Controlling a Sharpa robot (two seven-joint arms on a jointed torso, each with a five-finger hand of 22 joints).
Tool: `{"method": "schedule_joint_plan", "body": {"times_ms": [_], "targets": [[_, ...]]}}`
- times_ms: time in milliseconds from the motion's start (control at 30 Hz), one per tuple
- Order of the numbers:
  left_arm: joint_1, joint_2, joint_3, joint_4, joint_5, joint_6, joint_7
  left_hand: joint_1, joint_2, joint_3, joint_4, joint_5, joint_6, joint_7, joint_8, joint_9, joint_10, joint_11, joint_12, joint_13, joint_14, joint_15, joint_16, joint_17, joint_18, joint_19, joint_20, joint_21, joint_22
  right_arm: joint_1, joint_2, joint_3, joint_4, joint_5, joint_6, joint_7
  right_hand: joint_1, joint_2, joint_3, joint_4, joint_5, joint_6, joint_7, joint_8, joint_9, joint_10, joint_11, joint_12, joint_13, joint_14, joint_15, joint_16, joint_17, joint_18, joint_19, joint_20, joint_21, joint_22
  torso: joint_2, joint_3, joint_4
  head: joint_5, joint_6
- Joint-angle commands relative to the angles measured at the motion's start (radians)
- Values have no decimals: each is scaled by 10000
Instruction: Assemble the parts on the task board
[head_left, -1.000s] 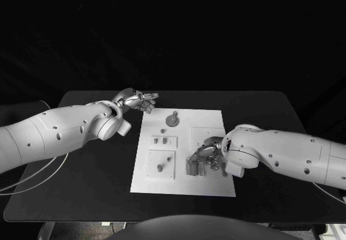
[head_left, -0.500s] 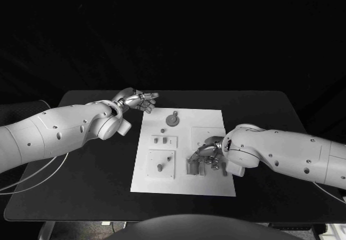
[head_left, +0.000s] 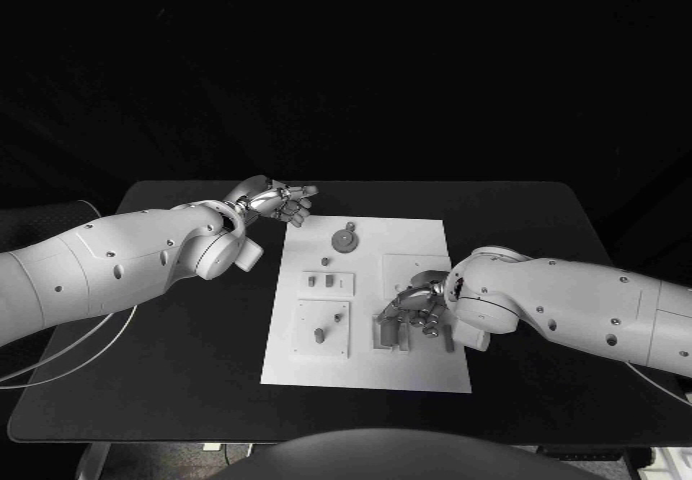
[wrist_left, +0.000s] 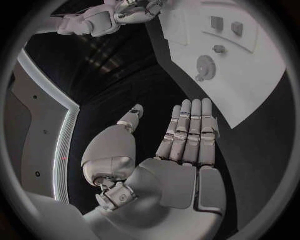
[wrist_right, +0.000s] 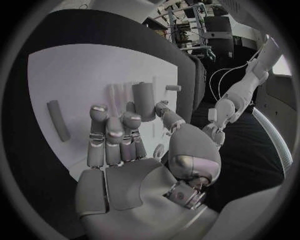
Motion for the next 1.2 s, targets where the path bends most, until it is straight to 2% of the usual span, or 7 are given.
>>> {"method": "schedule_joint_plan", "body": {"times_ms": [33, 633, 733, 1200], "targets": [[8, 14, 7, 19, -35, 95, 50, 98, -13, 0, -43, 51, -23, 7, -26, 3, -59, 3, -46, 11, -54, -9, -65, 14, 201, -75, 17, -68, 17, -31, 42, -21, -12, -135, 56, 59, -19, -115, 9, 52, -41, -145, 55, -64, -35, -66, 5, -51, 9, -71, -4, -55, -3, 516, -92, 13, -54, -10, 0, -7, -2, 4, -11], [8, 6, 7, 21, -71, 94, 39, 99, -14, 0, -45, 51, -23, 7, -26, 3, -59, 3, -46, 12, -54, -9, -65, 14, 201, -75, 17, -69, 17, -38, 79, -36, 76, -142, 240, 41, -6, -113, 14, 51, -45, -152, 58, -65, -34, -77, 9, -51, 9, -80, 1, -57, -3, 516, -98, 15, -56, -9, 0, -11, 3, 29, -56], [8, 3, 7, 20, -79, 92, 33, 129, -12, 12, -70, 54, -17, 4, -22, 5, -63, 4, -49, 14, -58, -8, -68, 18, 202, -79, 18, -70, 20, -40, 85, -36, 93, -142, 272, 35, 36, 6, 33, 50, -33, -89, 49, -24, -13, -82, 2, -44, 12, -87, 6, -48, 2, 516, -102, 18, -50, -2, -1, -7, 3, 31, -67], [8, -2, 7, 13, -94, 113, 9, 137, -12, 15, -84, 53, -13, 4, -19, 6, -67, 7, -52, 17, -61, -5, -72, 22, 200, -81, 22, -72, 25, -44, 61, -42, 187, -109, 381, 12, -27, 65, -43, 94, 13, -19, 30, 30, 21, -81, -14, -21, 14, -103, 1, -22, 11, 516, -117, 45, -33, 21, -2, -9, 0, 19, -91]]}}
